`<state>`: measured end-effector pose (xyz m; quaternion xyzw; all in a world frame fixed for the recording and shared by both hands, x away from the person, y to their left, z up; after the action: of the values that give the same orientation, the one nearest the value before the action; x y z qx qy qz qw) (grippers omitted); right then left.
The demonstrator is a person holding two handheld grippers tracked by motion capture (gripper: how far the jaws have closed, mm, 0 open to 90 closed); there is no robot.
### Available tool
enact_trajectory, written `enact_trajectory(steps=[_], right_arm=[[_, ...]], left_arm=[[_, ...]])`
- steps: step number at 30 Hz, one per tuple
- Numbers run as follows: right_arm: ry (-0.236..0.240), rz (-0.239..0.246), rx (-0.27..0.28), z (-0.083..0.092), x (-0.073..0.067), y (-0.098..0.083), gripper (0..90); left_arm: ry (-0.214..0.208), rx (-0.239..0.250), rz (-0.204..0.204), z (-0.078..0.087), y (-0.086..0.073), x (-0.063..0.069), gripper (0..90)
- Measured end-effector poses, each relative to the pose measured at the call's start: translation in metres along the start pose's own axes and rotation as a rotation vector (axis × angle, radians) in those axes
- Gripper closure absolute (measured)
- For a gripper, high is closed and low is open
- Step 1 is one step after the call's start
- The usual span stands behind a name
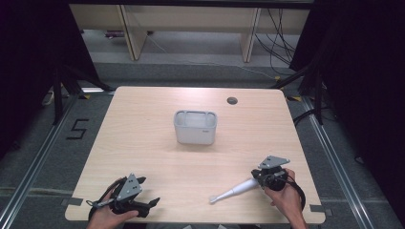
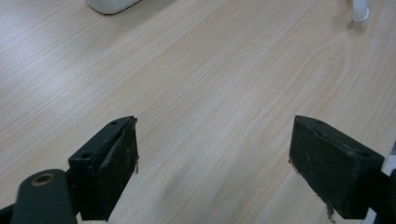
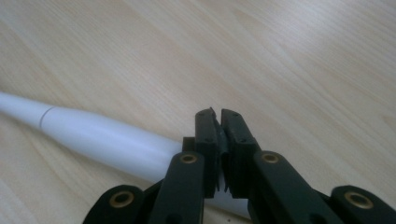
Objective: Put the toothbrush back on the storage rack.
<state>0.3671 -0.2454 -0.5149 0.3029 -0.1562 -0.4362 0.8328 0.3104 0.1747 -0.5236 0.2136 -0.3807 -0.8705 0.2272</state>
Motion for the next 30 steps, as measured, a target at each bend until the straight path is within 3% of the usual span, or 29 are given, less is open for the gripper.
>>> enact_trajectory(steps=[6,7,18,21,24,26,27,29,30], right_arm=[[-0.006,-0.009,-0.001,0.006,-0.007,-0.006,85.9],[-0.005,0.01,-0.002,0.007,-0.007,-0.007,85.9],[-0.002,0.037,-0.014,0.015,-0.015,-0.015,84.9],[-0.001,0.025,-0.017,0.017,-0.017,-0.017,84.2],[-0.001,0.019,-0.019,0.019,-0.016,-0.017,81.2],[-0.006,0.007,-0.008,0.021,-0.016,-0.016,77.9],[0.005,-0.007,-0.017,0.023,-0.018,-0.014,75.5],[0.023,-0.009,-0.014,0.026,-0.018,-0.011,70.7],[0.025,-0.024,-0.021,0.027,-0.02,-0.01,68.0]], left_arm=[[0.002,0.0,0.001,0.0,0.0,0.0,15.1],[0.001,-0.003,-0.004,0.0,0.0,0.0,15.1],[0.001,-0.002,-0.002,0.0,0.0,0.0,15.1],[0.001,0.008,-0.001,-0.001,0.0,0.0,15.2],[-0.003,-0.005,-0.005,0.0,0.0,0.0,15.1],[-0.003,0.02,0.012,-0.002,0.0,0.001,15.1],[-0.001,-0.002,-0.006,-0.001,0.0,-0.001,15.2],[-0.01,-0.006,-0.003,-0.001,-0.001,-0.001,15.1],[0.005,0.007,0.001,-0.002,-0.001,-0.001,15.2]])
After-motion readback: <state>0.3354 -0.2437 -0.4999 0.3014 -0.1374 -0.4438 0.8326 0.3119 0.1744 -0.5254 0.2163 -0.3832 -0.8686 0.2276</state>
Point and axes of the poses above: each handheld gripper's, and its own axes: z roughly backward along the jaws, y roughly out of its top, x roughly to its right, the point moved 4 cm from there along -z, roughly forward along the jaws, and after that the axes turned 8 degrees about -z, right-handed, at the moved point
